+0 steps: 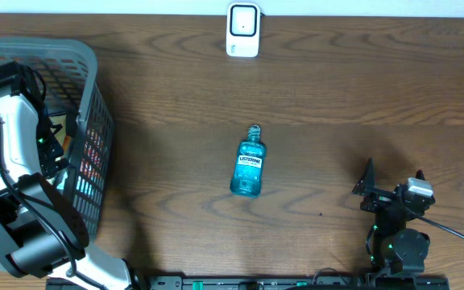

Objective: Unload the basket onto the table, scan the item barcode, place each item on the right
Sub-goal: 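Reach the left gripper into the basket and grasp the snack packet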

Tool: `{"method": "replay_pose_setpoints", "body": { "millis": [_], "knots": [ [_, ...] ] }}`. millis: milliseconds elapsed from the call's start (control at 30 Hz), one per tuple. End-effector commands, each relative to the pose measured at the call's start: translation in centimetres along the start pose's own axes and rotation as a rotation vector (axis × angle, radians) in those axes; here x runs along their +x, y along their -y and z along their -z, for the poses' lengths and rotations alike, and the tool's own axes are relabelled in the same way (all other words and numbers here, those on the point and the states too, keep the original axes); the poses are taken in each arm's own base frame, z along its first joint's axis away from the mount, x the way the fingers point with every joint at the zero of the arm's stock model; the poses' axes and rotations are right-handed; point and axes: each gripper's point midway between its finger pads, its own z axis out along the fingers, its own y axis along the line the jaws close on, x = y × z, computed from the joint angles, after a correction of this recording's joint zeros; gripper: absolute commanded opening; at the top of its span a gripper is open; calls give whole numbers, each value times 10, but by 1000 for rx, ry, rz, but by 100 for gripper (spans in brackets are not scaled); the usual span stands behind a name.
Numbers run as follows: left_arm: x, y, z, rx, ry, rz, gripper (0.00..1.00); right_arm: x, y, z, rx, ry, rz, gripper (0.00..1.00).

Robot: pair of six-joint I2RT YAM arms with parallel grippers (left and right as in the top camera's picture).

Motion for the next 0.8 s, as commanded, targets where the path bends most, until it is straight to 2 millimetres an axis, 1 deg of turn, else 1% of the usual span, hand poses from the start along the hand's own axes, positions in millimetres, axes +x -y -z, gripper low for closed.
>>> {"method": "replay_pose_setpoints", "body": {
  "millis": [0, 167, 467, 633, 767],
  "knots": [
    [-2, -1, -5, -10, 25, 58, 98, 0, 2, 0, 7, 0, 9, 99],
    [-8, -2, -11, -6, 72, 54, 98, 0, 2, 0, 7, -1, 10, 99],
    [3, -7, -43, 20, 67, 65, 97, 0, 2, 0, 7, 0, 9, 99],
    [1, 0, -49, 60, 88, 81, 98, 0, 2, 0, 7, 0, 9, 99],
    [3, -1, -55, 68, 87, 85, 98, 0, 2, 0, 7, 0, 9, 99]
  ]
}}
